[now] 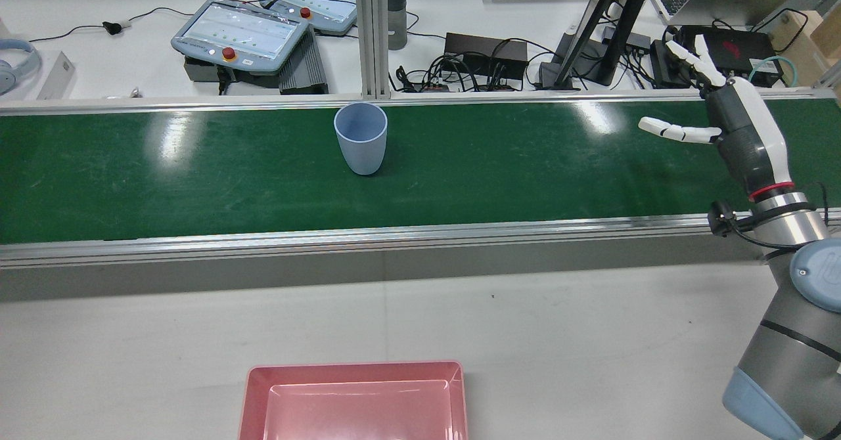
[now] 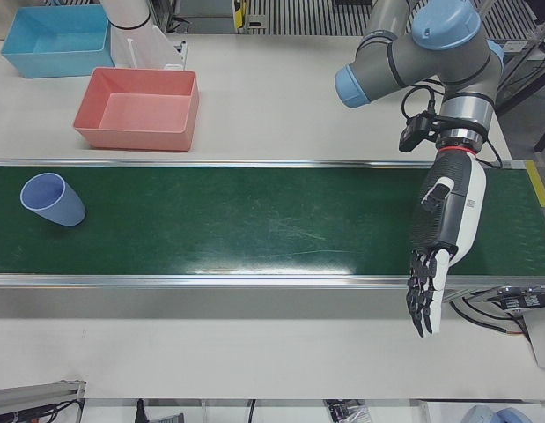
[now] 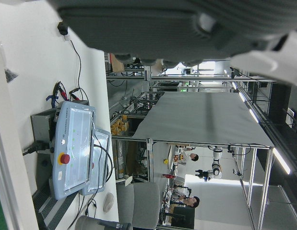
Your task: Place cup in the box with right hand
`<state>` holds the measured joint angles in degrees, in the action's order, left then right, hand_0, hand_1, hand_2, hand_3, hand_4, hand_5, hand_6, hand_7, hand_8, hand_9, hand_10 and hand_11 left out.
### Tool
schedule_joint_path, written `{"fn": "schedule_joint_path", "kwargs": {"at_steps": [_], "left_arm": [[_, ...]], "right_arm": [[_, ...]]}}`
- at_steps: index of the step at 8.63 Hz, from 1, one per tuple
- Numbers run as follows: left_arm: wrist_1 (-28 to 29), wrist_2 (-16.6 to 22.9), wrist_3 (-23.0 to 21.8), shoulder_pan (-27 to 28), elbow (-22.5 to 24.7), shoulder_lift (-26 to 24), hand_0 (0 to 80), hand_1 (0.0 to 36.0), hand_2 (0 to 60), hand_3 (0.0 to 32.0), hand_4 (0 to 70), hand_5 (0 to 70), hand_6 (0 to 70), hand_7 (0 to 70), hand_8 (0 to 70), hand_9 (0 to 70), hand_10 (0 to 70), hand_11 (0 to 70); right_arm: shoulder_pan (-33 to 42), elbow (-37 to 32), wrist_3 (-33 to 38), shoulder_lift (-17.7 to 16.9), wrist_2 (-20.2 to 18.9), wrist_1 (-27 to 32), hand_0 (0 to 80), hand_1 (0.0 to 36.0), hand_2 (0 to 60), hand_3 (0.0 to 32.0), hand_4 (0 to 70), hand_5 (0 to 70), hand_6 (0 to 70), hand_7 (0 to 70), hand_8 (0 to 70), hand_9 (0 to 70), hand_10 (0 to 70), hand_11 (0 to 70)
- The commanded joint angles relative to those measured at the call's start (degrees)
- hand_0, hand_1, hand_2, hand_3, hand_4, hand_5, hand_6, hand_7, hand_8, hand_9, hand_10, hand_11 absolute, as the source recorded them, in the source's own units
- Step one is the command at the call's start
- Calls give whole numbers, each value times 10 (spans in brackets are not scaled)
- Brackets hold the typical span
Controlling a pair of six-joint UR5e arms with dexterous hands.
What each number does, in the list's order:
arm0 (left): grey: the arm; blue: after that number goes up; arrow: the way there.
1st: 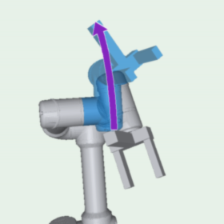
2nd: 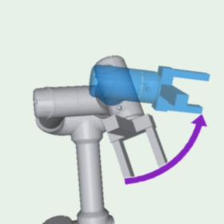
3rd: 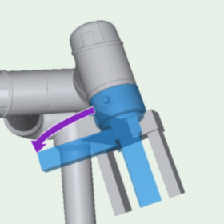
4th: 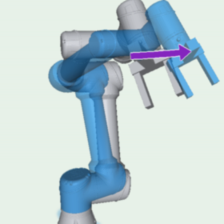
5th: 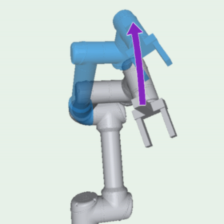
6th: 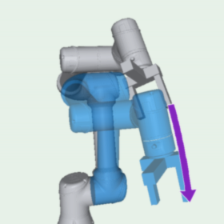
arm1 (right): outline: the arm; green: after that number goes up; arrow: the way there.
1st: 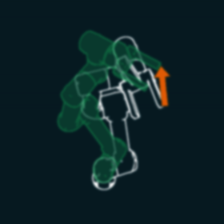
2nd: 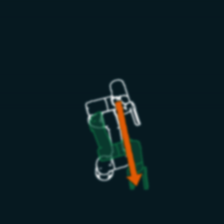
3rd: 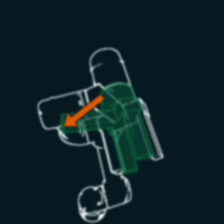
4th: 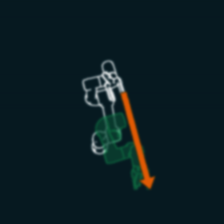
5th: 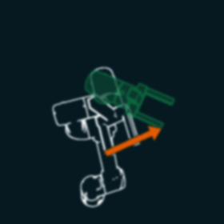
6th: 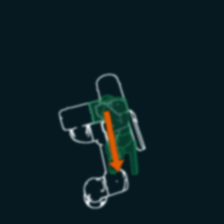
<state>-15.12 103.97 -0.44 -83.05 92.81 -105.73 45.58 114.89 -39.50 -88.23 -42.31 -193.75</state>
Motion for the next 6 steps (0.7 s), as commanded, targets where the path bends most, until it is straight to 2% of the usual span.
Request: {"fn": "schedule_joint_path", "kwargs": {"at_steps": [1, 2, 3, 6], "left_arm": [[0, 0, 0, 0, 0, 0, 0, 0, 0, 0, 0, 0, 0, 0, 0, 0, 0, 0], [0, 0, 0, 0, 0, 0, 0, 0, 0, 0, 0, 0, 0, 0, 0, 0, 0, 0], [0, 0, 0, 0, 0, 0, 0, 0, 0, 0, 0, 0, 0, 0, 0, 0, 0, 0], [0, 0, 0, 0, 0, 0, 0, 0, 0, 0, 0, 0, 0, 0, 0, 0, 0, 0]], "right_arm": [[-1, 0, -1, 0, 4, -1, 472, 185, 167, 0, 0, 45, 49, 158, 26, 76, 0, 4], [-1, 0, -1, 0, 3, -1, 469, 179, 170, 0, 0, 45, 58, 201, 40, 103, 0, 10], [-2, 0, -1, 0, 3, -1, 465, 172, 167, 0, 0, 47, 74, 280, 75, 164, 2, 17], [-11, -4, -1, 5, -1, 0, 466, 168, 154, 0, 0, 48, 79, 303, 86, 182, 3, 19]]}}
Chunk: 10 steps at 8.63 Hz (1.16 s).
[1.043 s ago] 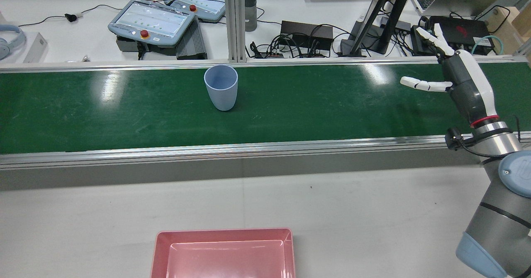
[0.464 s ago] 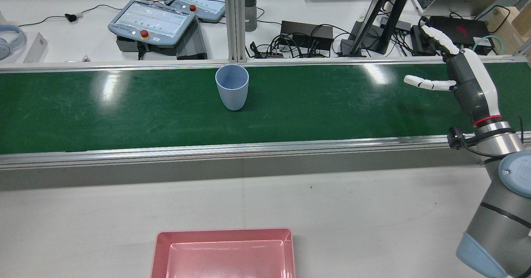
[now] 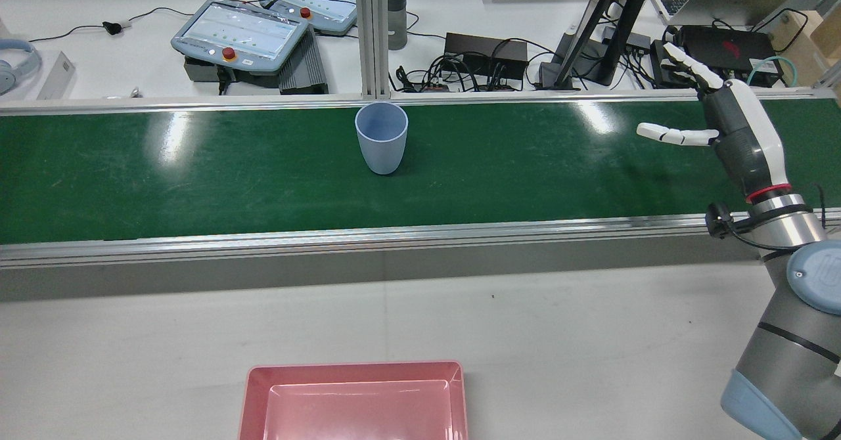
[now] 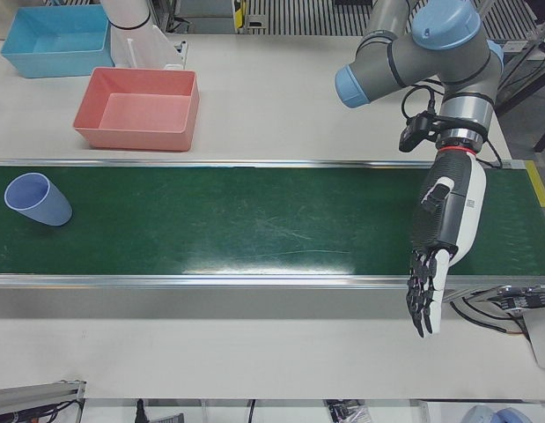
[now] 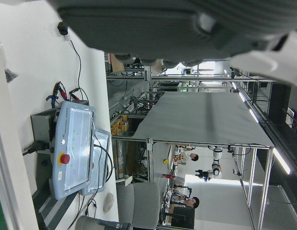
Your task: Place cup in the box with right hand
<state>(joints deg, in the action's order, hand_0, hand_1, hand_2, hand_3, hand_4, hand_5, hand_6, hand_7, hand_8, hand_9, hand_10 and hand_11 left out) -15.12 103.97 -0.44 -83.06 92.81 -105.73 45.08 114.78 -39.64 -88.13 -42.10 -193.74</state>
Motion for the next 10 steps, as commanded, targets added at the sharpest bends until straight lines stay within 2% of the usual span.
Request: {"fn": "schedule_joint_path", "kwargs": {"at_steps": [1, 2, 3, 4, 5, 6, 7, 8, 10], "left_arm": [[0, 0, 0, 0, 0, 0, 0, 0, 0, 0, 0, 0, 0, 0, 0, 0, 0, 0], [0, 0, 0, 0, 0, 0, 0, 0, 0, 0, 0, 0, 0, 0, 0, 0, 0, 0], [0, 0, 0, 0, 0, 0, 0, 0, 0, 0, 0, 0, 0, 0, 0, 0, 0, 0], [0, 0, 0, 0, 0, 0, 0, 0, 0, 0, 0, 0, 0, 0, 0, 0, 0, 0], [0, 0, 0, 0, 0, 0, 0, 0, 0, 0, 0, 0, 0, 0, 0, 0, 0, 0], [0, 0, 0, 0, 0, 0, 0, 0, 0, 0, 0, 0, 0, 0, 0, 0, 0, 0], [0, 0, 0, 0, 0, 0, 0, 0, 0, 0, 0, 0, 0, 0, 0, 0, 0, 0], [0, 0, 0, 0, 0, 0, 0, 0, 0, 0, 0, 0, 0, 0, 0, 0, 0, 0], [0, 0, 0, 0, 0, 0, 0, 0, 0, 0, 0, 0, 0, 0, 0, 0, 0, 0]], "right_arm": [[-17, -2, 1, 6, -8, 2, 467, 170, 154, 0, 0, 48, 78, 296, 82, 175, 3, 19], [-29, -1, 3, 7, -11, 3, 470, 175, 155, 0, 0, 49, 73, 272, 72, 158, 2, 18], [-27, -3, -1, 10, -38, 3, 474, 185, 162, 0, 0, 51, 68, 241, 65, 143, 1, 18], [-21, -3, -14, 22, -59, 2, 491, 213, 164, 0, 0, 58, 54, 164, 39, 93, 0, 15], [-4, 0, -40, 33, -88, 1, 495, 226, 181, 0, 0, 60, 43, 105, 25, 63, 0, 12], [7, 4, -54, 36, -98, 0, 498, 254, 263, 0, 0, 63, 21, 2, 4, 27, 0, 3], [7, 4, -55, 37, -98, 0, 515, 286, 302, 0, 0, 69, 10, 0, 0, 1, 0, 0], [7, 4, -55, 37, -98, 0, 519, 294, 300, 0, 0, 71, 2, 0, 0, 0, 0, 0], [4, 3, -56, 38, -98, 0, 523, 288, 276, 0, 0, 71, 0, 0, 0, 0, 0, 0]]}}
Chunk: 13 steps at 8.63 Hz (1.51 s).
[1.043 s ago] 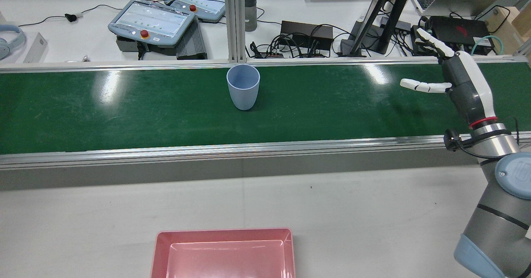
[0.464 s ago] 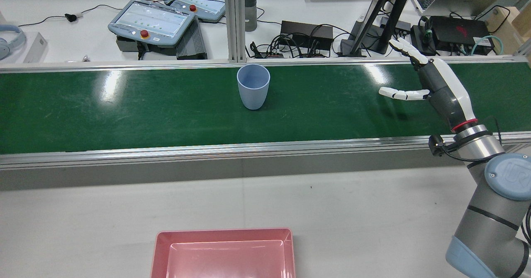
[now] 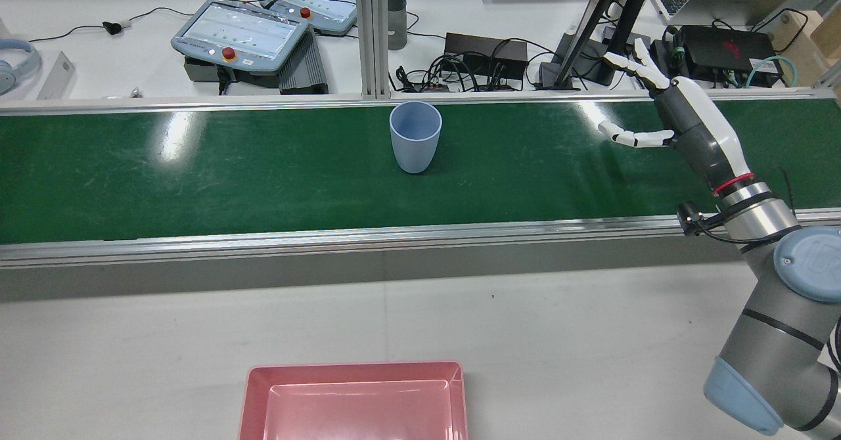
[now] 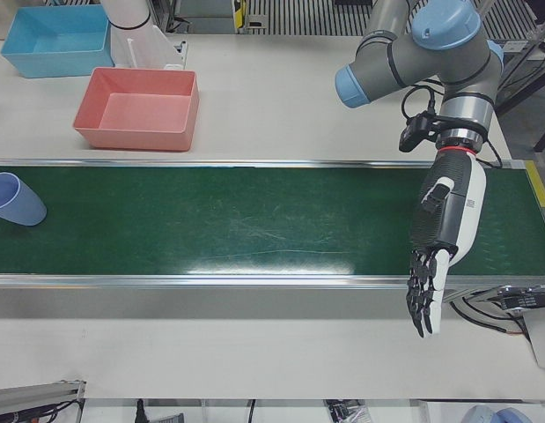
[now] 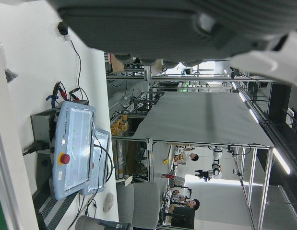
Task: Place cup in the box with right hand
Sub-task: 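Reach the open right hand along the belt toward the blue cup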
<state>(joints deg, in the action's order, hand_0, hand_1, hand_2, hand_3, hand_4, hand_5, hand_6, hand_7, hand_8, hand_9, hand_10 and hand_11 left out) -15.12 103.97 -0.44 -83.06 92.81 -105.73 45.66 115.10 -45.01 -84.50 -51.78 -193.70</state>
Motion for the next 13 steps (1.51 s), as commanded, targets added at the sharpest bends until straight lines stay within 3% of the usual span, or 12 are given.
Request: {"fn": "schedule_joint_path", "kwargs": {"at_steps": [1, 3, 4, 5, 8, 11, 13], "left_arm": [[0, 0, 0, 0, 0, 0, 0, 0, 0, 0, 0, 0, 0, 0, 0, 0, 0, 0], [0, 0, 0, 0, 0, 0, 0, 0, 0, 0, 0, 0, 0, 0, 0, 0, 0, 0], [0, 0, 0, 0, 0, 0, 0, 0, 0, 0, 0, 0, 0, 0, 0, 0, 0, 0], [0, 0, 0, 0, 0, 0, 0, 0, 0, 0, 0, 0, 0, 0, 0, 0, 0, 0], [0, 0, 0, 0, 0, 1, 0, 0, 0, 0, 0, 0, 0, 0, 0, 0, 0, 0], [0, 0, 0, 0, 0, 0, 0, 0, 0, 0, 0, 0, 0, 0, 0, 0, 0, 0], [0, 0, 0, 0, 0, 0, 0, 0, 0, 0, 0, 0, 0, 0, 0, 0, 0, 0]], "right_arm": [[-4, -2, -3, 3, -2, 1, 526, 280, 247, 0, 0, 71, 1, 0, 0, 0, 0, 0], [-4, -15, 17, 14, 0, 5, 529, 269, 234, 0, 0, 69, 4, 0, 0, 0, 0, 0], [-2, -15, 64, 15, 4, -2, 522, 271, 245, 0, 0, 67, 5, 0, 0, 0, 0, 0], [0, -15, 90, 16, 5, -16, 526, 251, 204, 0, 3, 67, 6, 0, 0, 0, 0, 2], [-4, -20, 109, 26, 9, -45, 521, 289, 296, 0, 0, 67, 11, 0, 0, 0, 0, 0], [-25, -74, 255, 27, 10, -38, 518, 282, 287, 0, 0, 66, 15, 0, 0, 0, 0, 0], [-30, -87, 268, 42, 8, -35, 517, 278, 271, 0, 0, 67, 11, 0, 0, 0, 0, 0]]}}
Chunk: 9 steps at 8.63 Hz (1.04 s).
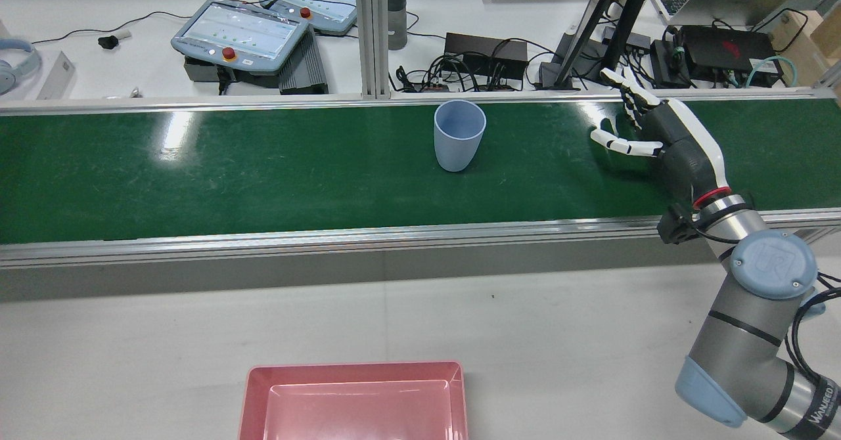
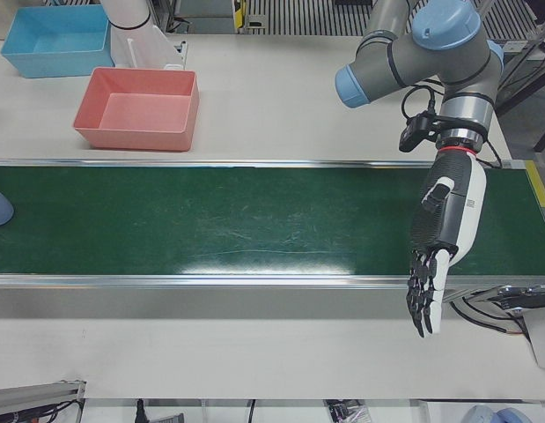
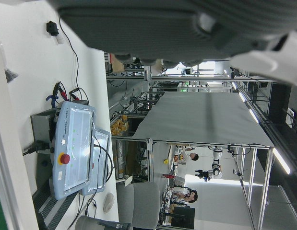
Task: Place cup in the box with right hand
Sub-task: 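Reach the open right hand along the belt toward the blue cup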
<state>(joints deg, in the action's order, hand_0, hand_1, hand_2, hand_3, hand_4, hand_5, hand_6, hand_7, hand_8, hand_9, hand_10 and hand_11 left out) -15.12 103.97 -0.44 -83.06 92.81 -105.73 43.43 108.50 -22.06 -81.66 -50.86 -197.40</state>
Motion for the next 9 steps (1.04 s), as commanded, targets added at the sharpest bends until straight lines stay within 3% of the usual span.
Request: {"fn": "schedule_joint_path", "kwargs": {"at_steps": [1, 2, 5, 9], "left_arm": [[-1, 0, 0, 0, 0, 0, 0, 0, 0, 0, 0, 0, 0, 0, 0, 0, 0, 0], [0, 0, 0, 0, 0, 0, 0, 0, 0, 0, 0, 0, 0, 0, 0, 0, 0, 0], [0, 0, 0, 0, 0, 0, 0, 0, 0, 0, 0, 0, 0, 0, 0, 0, 0, 0], [0, 0, 0, 0, 0, 0, 0, 0, 0, 0, 0, 0, 0, 0, 0, 0, 0, 0]], "right_arm": [[-10, -15, 39, 21, -3, 3, 515, 278, 271, 0, 0, 67, 11, 0, 0, 0, 0, 0], [-10, -4, 33, 25, -4, 3, 514, 275, 266, 0, 0, 67, 10, 0, 0, 0, 0, 0], [6, 65, -73, 20, -10, 2, 510, 277, 284, 0, 0, 67, 5, 0, 0, 0, 0, 0], [5, 48, -54, 19, -5, 5, 512, 277, 281, 0, 0, 67, 10, 0, 0, 0, 0, 0]]}}
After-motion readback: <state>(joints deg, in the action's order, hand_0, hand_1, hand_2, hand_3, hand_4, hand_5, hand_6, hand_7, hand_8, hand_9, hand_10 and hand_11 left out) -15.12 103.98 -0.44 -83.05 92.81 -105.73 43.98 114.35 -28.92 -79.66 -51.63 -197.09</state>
